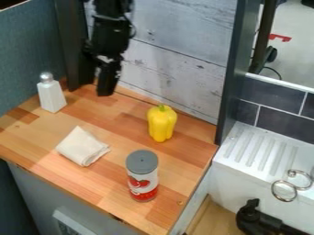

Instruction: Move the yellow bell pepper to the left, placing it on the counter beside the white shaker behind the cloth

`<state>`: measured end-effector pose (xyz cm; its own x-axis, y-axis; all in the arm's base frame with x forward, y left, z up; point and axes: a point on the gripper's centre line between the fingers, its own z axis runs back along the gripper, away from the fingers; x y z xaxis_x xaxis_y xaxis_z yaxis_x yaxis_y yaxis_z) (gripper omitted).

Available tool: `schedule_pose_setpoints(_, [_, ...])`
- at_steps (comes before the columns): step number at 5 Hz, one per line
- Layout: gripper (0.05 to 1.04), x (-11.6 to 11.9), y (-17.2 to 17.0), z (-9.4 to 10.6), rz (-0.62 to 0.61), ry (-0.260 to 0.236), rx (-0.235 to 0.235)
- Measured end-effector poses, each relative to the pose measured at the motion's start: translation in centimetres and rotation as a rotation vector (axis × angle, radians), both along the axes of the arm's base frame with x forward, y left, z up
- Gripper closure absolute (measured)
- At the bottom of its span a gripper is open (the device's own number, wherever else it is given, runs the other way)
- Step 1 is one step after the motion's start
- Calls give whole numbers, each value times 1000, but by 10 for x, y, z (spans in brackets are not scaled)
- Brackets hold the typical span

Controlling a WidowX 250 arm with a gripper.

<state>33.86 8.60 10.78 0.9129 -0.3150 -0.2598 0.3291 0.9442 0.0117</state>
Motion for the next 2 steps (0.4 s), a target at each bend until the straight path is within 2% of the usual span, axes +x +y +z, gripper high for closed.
schedule_pose_setpoints(1, [83,24,-21,-3,-68,-84,-19])
schedule_pose_setpoints(2, [83,37,-30,0,-78,-146,-30])
